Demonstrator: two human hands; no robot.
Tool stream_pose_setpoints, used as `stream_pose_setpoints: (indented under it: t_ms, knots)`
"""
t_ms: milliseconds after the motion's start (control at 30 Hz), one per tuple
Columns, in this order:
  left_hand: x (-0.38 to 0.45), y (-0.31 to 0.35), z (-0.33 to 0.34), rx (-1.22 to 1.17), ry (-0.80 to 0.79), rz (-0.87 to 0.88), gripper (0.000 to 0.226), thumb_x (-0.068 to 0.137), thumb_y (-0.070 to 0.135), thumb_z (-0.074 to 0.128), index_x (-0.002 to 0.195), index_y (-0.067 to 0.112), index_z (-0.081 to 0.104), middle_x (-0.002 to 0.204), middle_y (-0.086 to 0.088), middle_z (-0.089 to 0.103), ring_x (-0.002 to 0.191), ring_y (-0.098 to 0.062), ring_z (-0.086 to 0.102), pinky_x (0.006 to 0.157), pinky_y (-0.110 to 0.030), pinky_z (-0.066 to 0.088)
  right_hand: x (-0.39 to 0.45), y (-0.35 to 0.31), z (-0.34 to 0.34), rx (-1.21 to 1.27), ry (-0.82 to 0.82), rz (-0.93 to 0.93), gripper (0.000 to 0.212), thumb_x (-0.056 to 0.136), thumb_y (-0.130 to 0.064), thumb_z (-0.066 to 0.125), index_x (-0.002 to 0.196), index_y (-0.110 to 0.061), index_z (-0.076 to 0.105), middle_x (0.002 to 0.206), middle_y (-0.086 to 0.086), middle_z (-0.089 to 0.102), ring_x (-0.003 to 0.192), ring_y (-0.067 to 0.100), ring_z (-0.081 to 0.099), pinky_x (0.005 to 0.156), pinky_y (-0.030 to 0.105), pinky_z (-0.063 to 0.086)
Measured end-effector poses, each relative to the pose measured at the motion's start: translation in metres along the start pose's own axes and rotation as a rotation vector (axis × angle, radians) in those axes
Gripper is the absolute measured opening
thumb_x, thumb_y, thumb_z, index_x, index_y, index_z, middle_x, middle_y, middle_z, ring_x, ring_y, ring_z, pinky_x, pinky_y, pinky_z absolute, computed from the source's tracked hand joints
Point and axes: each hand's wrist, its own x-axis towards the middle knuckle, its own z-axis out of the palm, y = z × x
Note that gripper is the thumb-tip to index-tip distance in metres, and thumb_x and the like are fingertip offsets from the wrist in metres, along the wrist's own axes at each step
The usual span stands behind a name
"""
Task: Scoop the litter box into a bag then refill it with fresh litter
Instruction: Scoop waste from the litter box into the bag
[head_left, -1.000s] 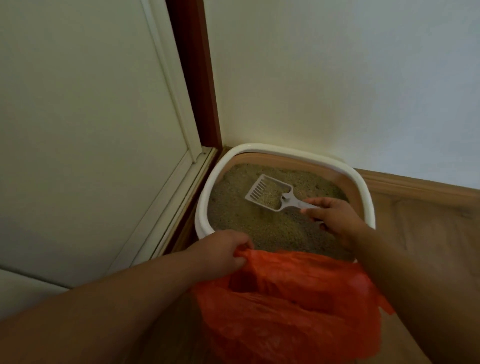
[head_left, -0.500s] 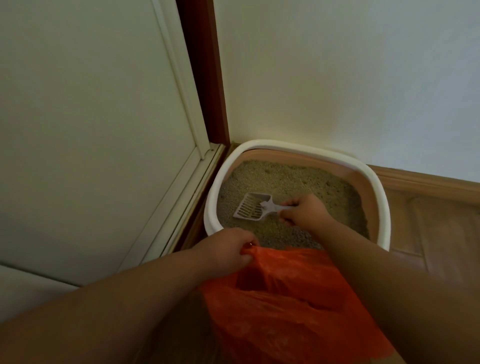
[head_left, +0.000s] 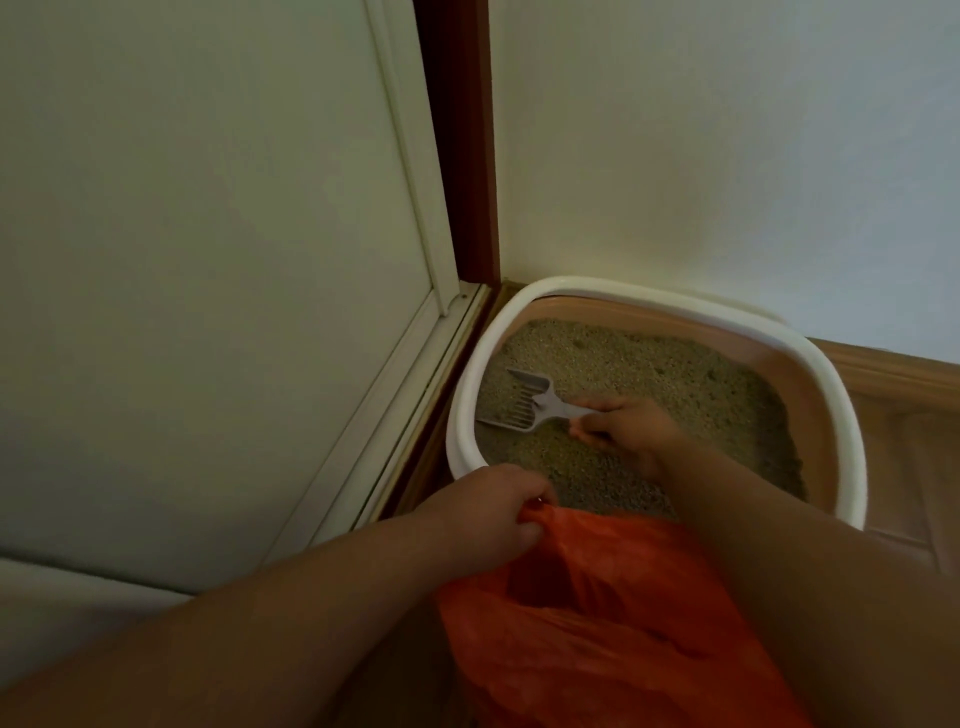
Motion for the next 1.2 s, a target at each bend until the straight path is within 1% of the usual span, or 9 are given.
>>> stream_pose_setpoints:
  t_ms: [133,200,300,400,567,667,800,1033,1200]
  knots:
    - [0.001,0.002,0.001,-0.012,0.013,0.000,0.029,0.093,0.026,0.063,0.122,0.030,0.065,0.117,0.008,0.059,0.103,-0.007,0.060,0.094,-0.034,0.054,-0.005,0.008,-0.012,0.141,-0.025,0.022,0.031,0.087,0.006,0.070,0.113,-0.009,0.074,0.102,0.010,0.078,0.086,0.017,0.074,0.067,0.023,0.062]
    - [0.000,0.003,0.004,-0.007,0.016,0.003,0.029,0.093,0.026,0.064,0.122,0.029,0.065,0.117,0.008,0.060,0.102,-0.007,0.060,0.093,-0.035,0.055,-0.013,0.006,-0.022,0.060,-0.009,-0.023,0.027,0.087,-0.001,0.073,0.111,-0.013,0.074,0.095,0.007,0.079,0.079,0.013,0.073,0.062,0.022,0.057]
    - [0.002,0.005,0.009,-0.003,0.006,-0.002,0.028,0.093,0.027,0.064,0.121,0.030,0.066,0.116,0.008,0.061,0.101,-0.006,0.061,0.092,-0.035,0.056,-0.031,-0.001,-0.042,-0.077,0.037,-0.088,0.027,0.084,-0.004,0.077,0.110,-0.008,0.072,0.099,0.016,0.076,0.077,0.022,0.064,0.062,0.028,0.051]
    - [0.006,0.010,0.010,0.015,-0.004,0.009,0.025,0.092,0.027,0.064,0.117,0.032,0.067,0.113,0.010,0.061,0.099,-0.005,0.061,0.091,-0.034,0.055,-0.053,-0.008,-0.064,-0.179,0.146,-0.158,0.029,0.076,-0.004,0.084,0.102,-0.008,0.071,0.096,0.012,0.073,0.069,0.019,0.061,0.061,0.029,0.051]
    - [0.014,0.023,0.009,0.066,0.009,0.036,0.025,0.092,0.024,0.064,0.116,0.030,0.068,0.109,0.008,0.063,0.097,-0.005,0.061,0.090,-0.033,0.054,-0.084,-0.003,-0.099,-0.352,0.279,-0.316,0.026,0.074,-0.010,0.088,0.095,-0.014,0.071,0.094,0.010,0.073,0.072,0.021,0.065,0.061,0.030,0.054]
    - [0.017,0.030,0.011,0.082,0.005,0.042,0.024,0.091,0.024,0.064,0.114,0.027,0.068,0.106,0.008,0.065,0.095,-0.006,0.062,0.088,-0.035,0.055,-0.102,0.004,-0.116,-0.435,0.298,-0.326,0.028,0.072,-0.018,0.090,0.094,-0.016,0.072,0.089,0.008,0.074,0.070,0.021,0.066,0.061,0.033,0.055]
    - [0.018,0.041,0.015,0.102,-0.012,0.061,0.022,0.093,0.022,0.064,0.114,0.027,0.067,0.108,0.007,0.063,0.097,-0.007,0.061,0.087,-0.029,0.053,-0.123,0.010,-0.129,-0.476,0.306,-0.291,0.024,0.078,-0.023,0.087,0.096,-0.019,0.071,0.085,0.004,0.073,0.068,0.014,0.065,0.056,0.027,0.049]
    - [0.021,0.047,0.016,0.150,0.012,0.085,0.025,0.092,0.025,0.064,0.115,0.030,0.067,0.109,0.007,0.062,0.098,-0.007,0.059,0.090,-0.032,0.052,-0.129,0.018,-0.139,-0.465,0.433,-0.303,0.015,0.084,-0.021,0.080,0.094,-0.018,0.069,0.078,0.004,0.077,0.078,0.024,0.074,0.073,0.045,0.063]
    - [0.022,0.042,0.013,0.147,0.042,0.081,0.026,0.091,0.023,0.065,0.116,0.028,0.068,0.109,0.007,0.064,0.099,-0.008,0.060,0.088,-0.028,0.050,-0.123,0.018,-0.133,-0.489,0.537,-0.297,0.004,0.086,-0.017,0.073,0.083,-0.016,0.070,0.068,0.005,0.075,0.074,0.026,0.074,0.075,0.052,0.062]
